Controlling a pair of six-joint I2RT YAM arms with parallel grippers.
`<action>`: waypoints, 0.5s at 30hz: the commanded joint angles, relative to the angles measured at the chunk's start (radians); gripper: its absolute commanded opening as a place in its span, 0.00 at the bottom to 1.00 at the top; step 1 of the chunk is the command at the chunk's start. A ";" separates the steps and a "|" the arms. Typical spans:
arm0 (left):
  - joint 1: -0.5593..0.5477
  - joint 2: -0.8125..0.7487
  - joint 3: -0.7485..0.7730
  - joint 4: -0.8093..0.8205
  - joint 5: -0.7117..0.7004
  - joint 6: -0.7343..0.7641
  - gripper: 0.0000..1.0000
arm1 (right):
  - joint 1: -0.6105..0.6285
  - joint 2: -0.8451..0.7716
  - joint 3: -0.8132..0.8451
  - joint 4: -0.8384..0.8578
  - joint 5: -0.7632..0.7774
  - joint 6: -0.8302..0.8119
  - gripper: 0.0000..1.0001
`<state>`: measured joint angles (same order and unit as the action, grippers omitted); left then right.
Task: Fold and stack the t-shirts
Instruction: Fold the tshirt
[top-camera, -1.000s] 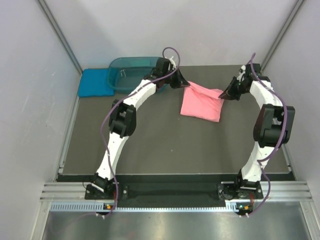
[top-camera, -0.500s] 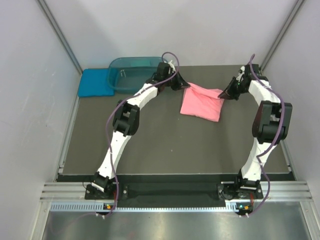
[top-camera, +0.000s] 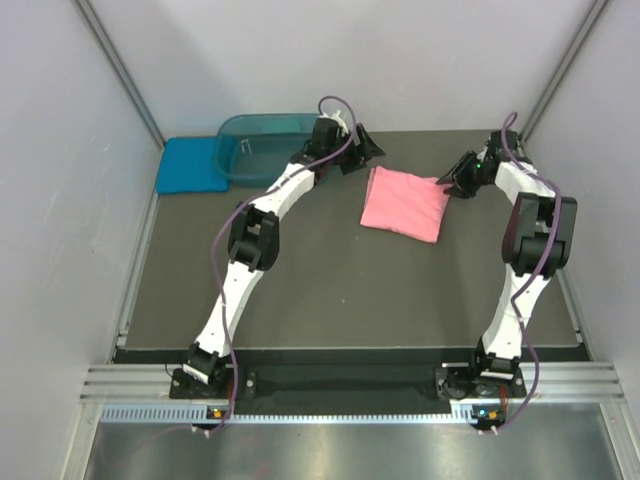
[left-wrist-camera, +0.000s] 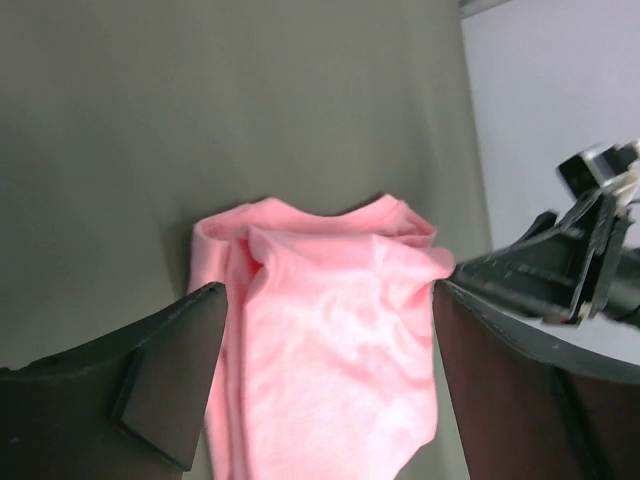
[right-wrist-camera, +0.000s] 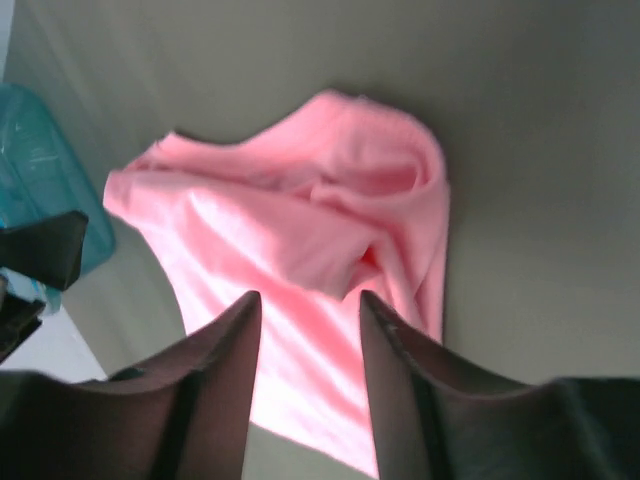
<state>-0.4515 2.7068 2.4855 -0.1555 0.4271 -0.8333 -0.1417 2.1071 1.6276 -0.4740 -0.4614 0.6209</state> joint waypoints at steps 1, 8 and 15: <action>0.016 -0.132 0.009 -0.065 -0.034 0.089 0.89 | -0.039 0.028 0.116 0.087 0.046 0.062 0.46; -0.001 -0.355 -0.290 -0.067 0.056 0.146 0.67 | -0.039 0.030 0.305 -0.188 0.119 -0.178 0.49; -0.081 -0.345 -0.407 0.010 0.185 0.096 0.31 | 0.027 -0.085 0.080 -0.092 0.030 -0.187 0.34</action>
<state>-0.4782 2.3756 2.1147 -0.2138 0.5198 -0.7280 -0.1581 2.0960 1.7744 -0.5823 -0.3874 0.4622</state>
